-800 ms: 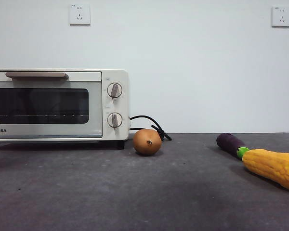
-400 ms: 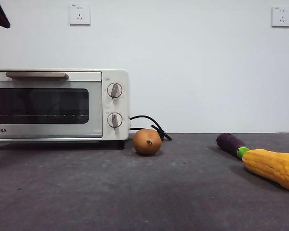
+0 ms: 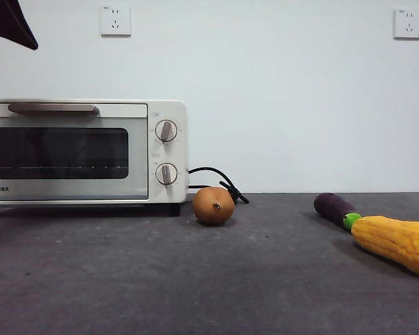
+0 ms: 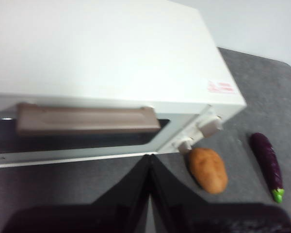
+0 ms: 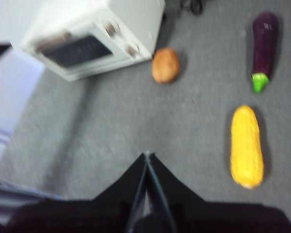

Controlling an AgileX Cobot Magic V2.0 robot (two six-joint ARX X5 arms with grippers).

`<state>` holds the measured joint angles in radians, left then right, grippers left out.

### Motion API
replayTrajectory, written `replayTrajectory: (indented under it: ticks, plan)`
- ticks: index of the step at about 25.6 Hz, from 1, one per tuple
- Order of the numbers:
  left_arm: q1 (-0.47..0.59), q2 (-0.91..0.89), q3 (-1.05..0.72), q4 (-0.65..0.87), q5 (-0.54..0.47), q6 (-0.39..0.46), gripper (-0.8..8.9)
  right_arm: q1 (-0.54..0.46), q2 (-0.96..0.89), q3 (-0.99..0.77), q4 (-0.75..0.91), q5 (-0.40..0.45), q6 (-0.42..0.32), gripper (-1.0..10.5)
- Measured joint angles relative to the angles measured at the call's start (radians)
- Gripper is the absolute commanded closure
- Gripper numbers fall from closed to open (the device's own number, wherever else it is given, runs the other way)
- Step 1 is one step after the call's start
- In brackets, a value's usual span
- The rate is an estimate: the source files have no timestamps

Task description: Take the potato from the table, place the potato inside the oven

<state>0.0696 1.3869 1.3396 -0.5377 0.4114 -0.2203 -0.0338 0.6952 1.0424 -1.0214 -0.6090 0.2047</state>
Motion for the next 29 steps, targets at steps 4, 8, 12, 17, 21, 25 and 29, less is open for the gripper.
replayTrajectory:
  ticks: [4, 8, 12, 17, 21, 25, 29]
  plan:
    - [0.025, 0.087, 0.040, 0.000, 0.015, -0.002, 8.18, 0.000, 0.056, 0.036, -0.059, -0.001, -0.079, 9.5]
    - [0.048, 0.172, 0.064, 0.000, 0.052, -0.016, 8.18, 0.000, 0.071, 0.048, -0.062, -0.001, -0.108, 9.5]
    - [0.072, 0.243, 0.073, 0.022, 0.056, -0.028, 8.18, 0.000, 0.072, 0.063, -0.056, -0.001, -0.123, 9.5]
    - [0.092, 0.257, 0.075, 0.066, 0.079, -0.048, 8.18, 0.000, 0.075, 0.063, -0.056, -0.001, -0.126, 9.5]
    - [0.091, 0.270, 0.076, 0.109, 0.085, -0.062, 8.18, 0.000, 0.081, 0.063, -0.056, -0.001, -0.127, 9.5]
    - [0.091, 0.272, 0.076, 0.147, 0.071, -0.069, 8.19, 0.000, 0.099, 0.063, -0.055, -0.001, -0.127, 9.5]
    - [0.091, 0.272, 0.076, 0.147, 0.032, -0.070, 8.19, 0.000, 0.111, 0.063, -0.053, 0.000, -0.127, 9.5]
